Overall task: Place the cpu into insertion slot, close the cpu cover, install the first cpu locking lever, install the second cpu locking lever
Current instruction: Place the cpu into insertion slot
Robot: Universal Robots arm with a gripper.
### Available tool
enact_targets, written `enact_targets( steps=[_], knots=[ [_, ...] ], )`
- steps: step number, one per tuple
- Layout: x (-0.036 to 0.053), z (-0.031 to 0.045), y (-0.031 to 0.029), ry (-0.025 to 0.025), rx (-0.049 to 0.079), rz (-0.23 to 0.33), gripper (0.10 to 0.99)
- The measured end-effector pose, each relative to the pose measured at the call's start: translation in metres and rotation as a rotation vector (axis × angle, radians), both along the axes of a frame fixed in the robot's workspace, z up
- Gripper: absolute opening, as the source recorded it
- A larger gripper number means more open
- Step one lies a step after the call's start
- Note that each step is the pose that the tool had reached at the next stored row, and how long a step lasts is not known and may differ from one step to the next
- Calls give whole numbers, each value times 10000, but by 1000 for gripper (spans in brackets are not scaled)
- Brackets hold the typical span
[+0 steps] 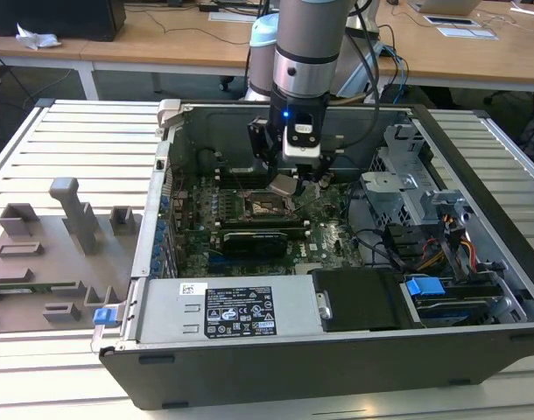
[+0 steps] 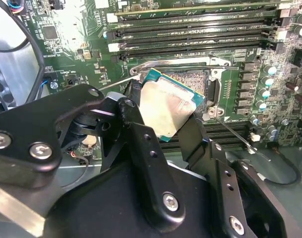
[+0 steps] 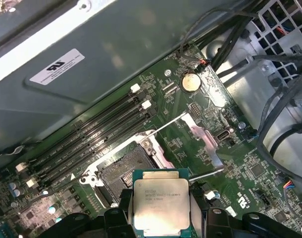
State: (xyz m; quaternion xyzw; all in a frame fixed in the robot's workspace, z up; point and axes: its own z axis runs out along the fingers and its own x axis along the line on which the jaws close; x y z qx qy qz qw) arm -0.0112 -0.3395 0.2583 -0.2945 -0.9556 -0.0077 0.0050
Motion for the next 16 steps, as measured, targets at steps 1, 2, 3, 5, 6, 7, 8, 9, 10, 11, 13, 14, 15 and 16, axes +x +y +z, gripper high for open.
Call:
enact_targets(
  steps=[1, 2, 3, 5, 6, 7, 8, 9, 10, 11, 13, 14, 15, 16],
  knots=[
    [0, 0, 0, 0, 0, -45, 545],
    [0, 0, 0, 0, -1, -92, 545],
    [0, -1, 0, 0, -1, -126, 545],
    [0, -1, 0, 0, -1, -238, 545],
    [0, -1, 0, 0, -1, -270, 545],
    [0, -1, 0, 0, -1, -338, 545],
    [0, -1, 0, 0, -1, -384, 545],
    [0, -1, 0, 0, -2, -433, 545],
    [0, -1, 0, 0, -2, -458, 545],
    [0, -1, 0, 0, -3, -481, 545],
    [1, -1, 0, 0, -5, -560, 545],
    [1, 0, 0, 0, -8, -617, 545],
    [1, -1, 0, 0, -10, -651, 545],
    [1, -1, 0, 0, -13, -706, 545]
  ],
)
